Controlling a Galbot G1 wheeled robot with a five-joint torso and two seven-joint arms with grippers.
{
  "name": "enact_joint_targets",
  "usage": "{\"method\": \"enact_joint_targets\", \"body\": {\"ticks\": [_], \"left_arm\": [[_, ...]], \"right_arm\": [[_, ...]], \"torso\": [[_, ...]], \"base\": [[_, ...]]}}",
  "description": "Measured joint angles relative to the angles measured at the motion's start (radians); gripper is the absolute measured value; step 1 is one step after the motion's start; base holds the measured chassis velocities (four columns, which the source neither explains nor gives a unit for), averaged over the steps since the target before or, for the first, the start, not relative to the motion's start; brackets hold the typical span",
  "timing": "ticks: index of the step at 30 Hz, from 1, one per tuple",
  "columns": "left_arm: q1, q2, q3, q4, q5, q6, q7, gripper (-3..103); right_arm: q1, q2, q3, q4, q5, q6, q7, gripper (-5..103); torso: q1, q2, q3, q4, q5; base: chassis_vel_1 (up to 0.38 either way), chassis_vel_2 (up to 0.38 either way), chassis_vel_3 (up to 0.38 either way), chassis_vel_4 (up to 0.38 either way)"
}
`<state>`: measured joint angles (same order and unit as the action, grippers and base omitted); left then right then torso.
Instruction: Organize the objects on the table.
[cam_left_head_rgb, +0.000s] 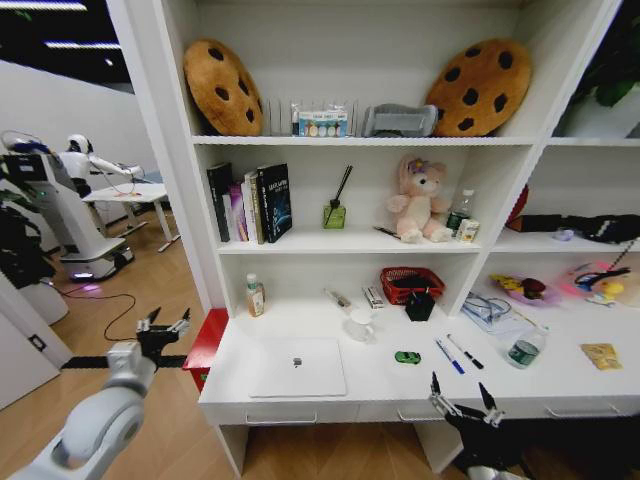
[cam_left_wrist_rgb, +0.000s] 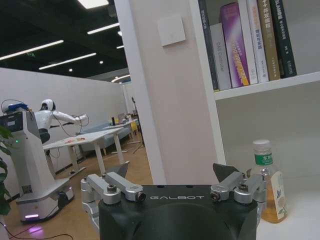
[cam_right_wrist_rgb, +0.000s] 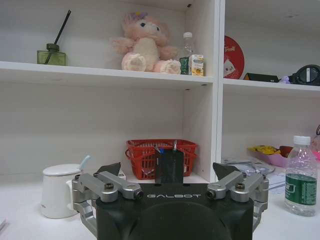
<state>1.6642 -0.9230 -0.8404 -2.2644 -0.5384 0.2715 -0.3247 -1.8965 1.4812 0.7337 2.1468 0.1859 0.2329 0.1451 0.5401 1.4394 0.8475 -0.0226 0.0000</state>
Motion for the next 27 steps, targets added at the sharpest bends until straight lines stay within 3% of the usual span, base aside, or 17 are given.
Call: {"method": "enact_joint_targets", "body": {"ticks": [2, 3, 4, 7, 12, 14, 18, 27], "left_arm": [[0.09, -0.088, -0.035, -0.066, 0.051, -0.016, 0.034, 99], [0.09, -0.088, -0.035, -0.066, 0.051, -0.016, 0.034, 99], [0.157, -0.159, -0.045, -0.112, 0.083, -0.032, 0.058, 100], [0.23, -0.213, -0.048, -0.155, 0.126, -0.064, 0.085, 100], [0.261, -0.238, -0.059, -0.183, 0.146, -0.07, 0.101, 100], [0.26, -0.238, -0.059, -0.184, 0.146, -0.07, 0.102, 100], [0.258, -0.237, -0.058, -0.184, 0.146, -0.069, 0.102, 100], [0.253, -0.234, -0.054, -0.181, 0.144, -0.07, 0.102, 100]], "right_arm": [[-0.003, -0.001, -0.018, 0.003, -0.015, -0.005, -0.009, 100], [-0.003, -0.001, -0.018, 0.003, -0.015, -0.005, -0.009, 100], [-0.008, 0.004, -0.031, 0.006, -0.026, -0.007, -0.013, 100], [-0.012, 0.008, -0.038, 0.006, -0.034, -0.007, -0.017, 100], [-0.014, 0.008, -0.049, 0.0, -0.049, -0.008, -0.016, 100], [-0.002, 0.006, -0.055, -0.009, -0.072, -0.01, 0.033, 100], [0.001, 0.001, -0.055, -0.009, -0.077, -0.021, 0.051, 100], [0.006, -0.044, -0.014, 0.01, -0.018, -0.014, 0.016, 100]], "torso": [[0.0, 0.0, 0.0, -0.0003, 0.0], [0.0, 0.0, 0.0, -0.0003, 0.0], [0.0, 0.0, 0.0, -0.0006, 0.0001], [0.0, 0.0, 0.0, -0.0004, 0.0001], [0.0, 0.0, 0.0, -0.0006, 0.0001], [0.0, 0.0, 0.0, -0.0006, 0.0], [0.0, 0.0, 0.0, -0.0006, 0.0001], [0.0, 0.0, 0.0, -0.0004, 0.0001]], "base": [[0.0, 0.0, 0.0, 0.0], [0.0, 0.0, 0.0, 0.0], [0.0, 0.0, 0.0, 0.0], [0.0, 0.0, 0.0, 0.0], [0.0, 0.0, 0.0, 0.0], [0.0, 0.0, 0.0, 0.0], [0.0, 0.0, 0.0, 0.0], [0.0, 0.0, 0.0, 0.0]]}}
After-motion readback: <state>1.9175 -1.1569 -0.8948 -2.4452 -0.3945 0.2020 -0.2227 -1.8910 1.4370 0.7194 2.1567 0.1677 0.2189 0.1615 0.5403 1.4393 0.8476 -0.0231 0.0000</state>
